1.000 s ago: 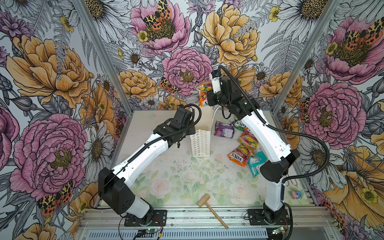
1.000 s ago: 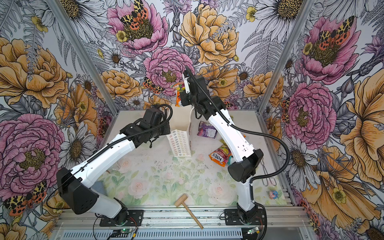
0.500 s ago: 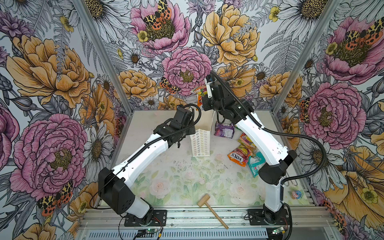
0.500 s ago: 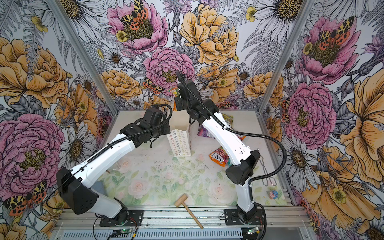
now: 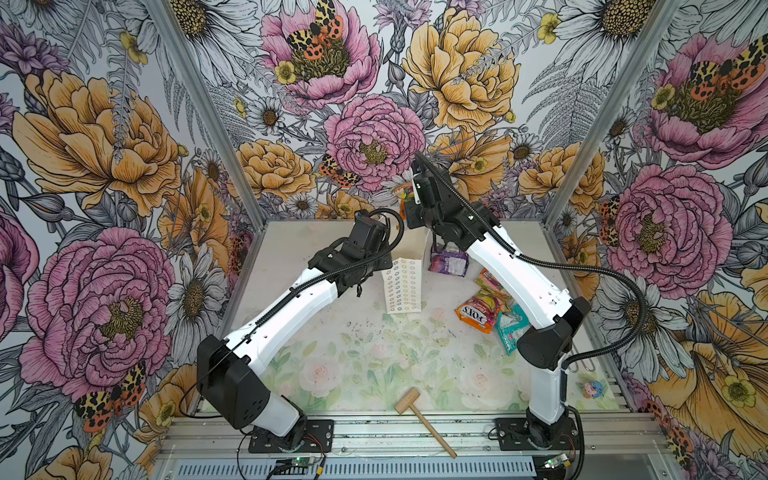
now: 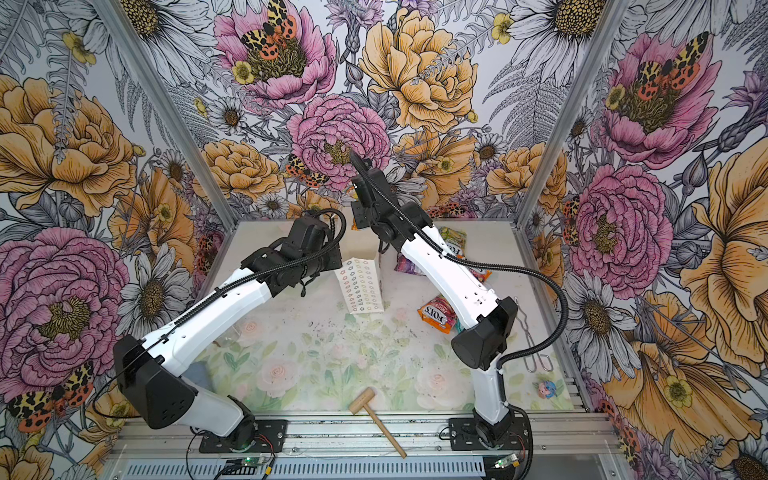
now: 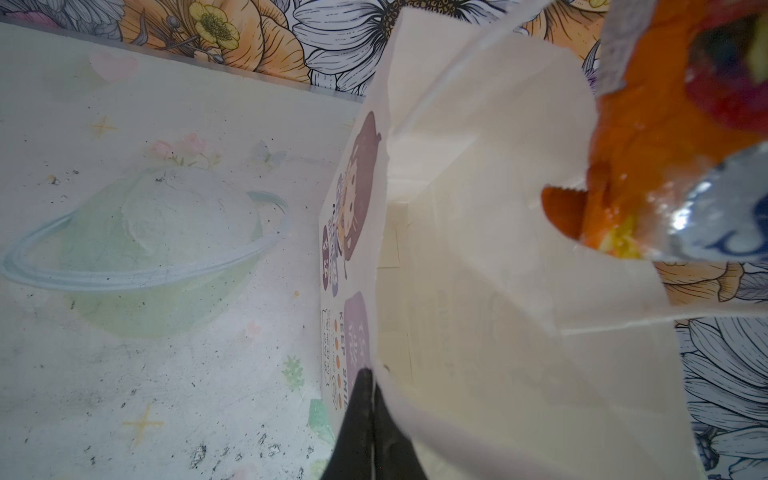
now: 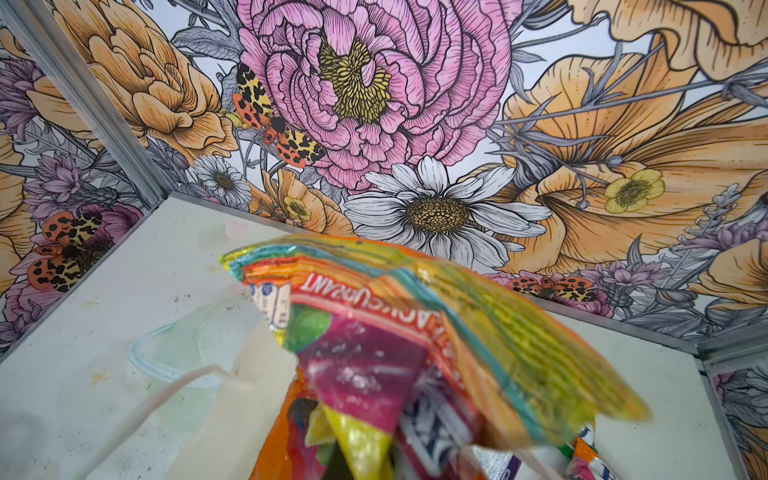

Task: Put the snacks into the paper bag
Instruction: 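Move the packet over the bag opening held by the left gripper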

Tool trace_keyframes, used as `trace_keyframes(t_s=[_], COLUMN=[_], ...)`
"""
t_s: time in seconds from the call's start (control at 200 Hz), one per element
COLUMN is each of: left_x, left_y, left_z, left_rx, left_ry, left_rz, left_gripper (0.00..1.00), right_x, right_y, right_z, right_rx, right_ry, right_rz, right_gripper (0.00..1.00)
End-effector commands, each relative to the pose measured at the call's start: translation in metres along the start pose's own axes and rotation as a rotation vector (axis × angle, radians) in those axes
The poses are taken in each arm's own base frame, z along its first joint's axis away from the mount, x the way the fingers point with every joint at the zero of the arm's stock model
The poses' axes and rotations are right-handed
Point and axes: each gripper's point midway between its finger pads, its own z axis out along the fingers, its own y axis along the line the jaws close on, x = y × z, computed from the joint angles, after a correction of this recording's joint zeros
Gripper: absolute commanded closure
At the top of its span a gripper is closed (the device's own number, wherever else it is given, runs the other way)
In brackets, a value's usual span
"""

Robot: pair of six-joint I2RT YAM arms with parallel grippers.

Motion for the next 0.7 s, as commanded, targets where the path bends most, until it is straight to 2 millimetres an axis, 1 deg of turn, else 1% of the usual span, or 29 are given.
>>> trace_keyframes(t_s=[0.0, 0.36, 0.696], left_x=[-0.006, -0.004, 0.000], left_y=[-0.002, -0.002, -0.004], left_z=[-0.001, -0.001, 0.002], left_rx=[-0.004, -0.007, -0.010], left_ry=[-0.033, -0.031, -0.024], left_rz=[-0.017, -0.023, -0.030], left_gripper=[0.98, 0.98, 0.98], right_x=[-0.004, 0.017, 0.026], right_y=[0.003, 0.007, 0.011], right_z=[-0.008, -0.009, -0.010], right_rx=[-0.005, -0.012, -0.033], right_ry=[-0.021, 0.028, 0.051], right_rz=[0.014, 0.032, 0.044], right_gripper=[1.00, 1.00, 1.00])
